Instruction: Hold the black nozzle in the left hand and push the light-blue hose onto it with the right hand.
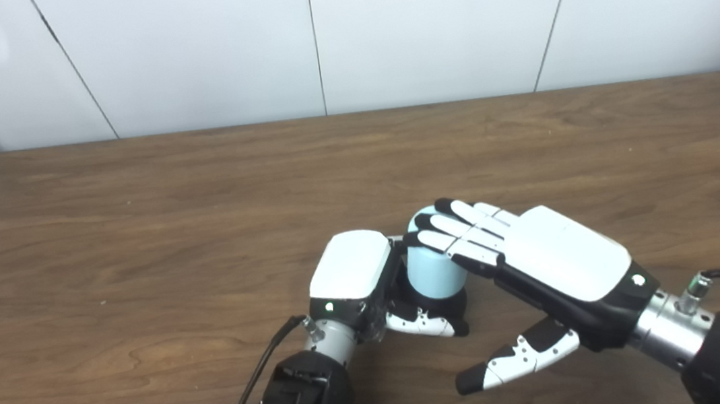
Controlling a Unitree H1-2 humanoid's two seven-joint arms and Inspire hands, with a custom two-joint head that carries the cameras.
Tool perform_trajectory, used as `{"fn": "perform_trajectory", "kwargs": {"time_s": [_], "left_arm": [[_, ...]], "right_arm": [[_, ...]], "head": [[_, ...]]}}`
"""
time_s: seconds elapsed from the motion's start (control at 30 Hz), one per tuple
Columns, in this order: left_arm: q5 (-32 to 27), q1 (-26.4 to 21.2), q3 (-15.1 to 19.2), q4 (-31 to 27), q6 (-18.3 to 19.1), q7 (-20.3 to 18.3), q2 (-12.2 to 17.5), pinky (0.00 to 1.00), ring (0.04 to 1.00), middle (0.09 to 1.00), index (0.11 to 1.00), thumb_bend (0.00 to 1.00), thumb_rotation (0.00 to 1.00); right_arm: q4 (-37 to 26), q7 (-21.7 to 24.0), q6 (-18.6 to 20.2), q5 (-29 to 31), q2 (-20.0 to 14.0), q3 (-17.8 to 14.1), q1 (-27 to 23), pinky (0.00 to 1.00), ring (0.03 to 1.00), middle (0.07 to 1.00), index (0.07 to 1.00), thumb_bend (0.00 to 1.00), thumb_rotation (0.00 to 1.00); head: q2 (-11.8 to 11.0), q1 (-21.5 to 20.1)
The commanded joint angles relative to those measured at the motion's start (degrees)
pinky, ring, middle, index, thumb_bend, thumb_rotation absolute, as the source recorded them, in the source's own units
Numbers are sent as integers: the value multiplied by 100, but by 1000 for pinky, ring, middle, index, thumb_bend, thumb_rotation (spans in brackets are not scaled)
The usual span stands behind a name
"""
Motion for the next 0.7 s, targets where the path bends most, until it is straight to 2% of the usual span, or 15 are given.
{"fn": "perform_trajectory", "kwargs": {"time_s": [0.0,0.07,0.17,0.4,0.67], "left_arm": [[-2,183,-62,155,122,-385,49,366,426,460,502,505,0],[2,187,-65,169,104,-369,61,370,427,465,500,505,0],[-50,189,-48,196,84,-345,64,385,437,478,495,505,0],[-80,181,-55,267,32,-268,53,393,442,473,497,505,0],[-48,175,-68,266,86,-351,67,364,428,458,502,505,0]], "right_arm": [[157,416,165,42,-197,95,178,956,974,944,926,607,864],[79,359,282,182,-183,-2,94,953,984,953,940,597,876],[-51,23,343,484,-121,-235,-69,933,978,954,946,580,876],[-312,-483,558,1157,100,-830,-686,920,980,970,949,546,891],[-314,-621,447,1610,292,-1423,-1224,929,980,974,961,520,934]], "head": [[8,4],[2,-7],[-18,-29],[-31,-20],[-26,-35]]}}
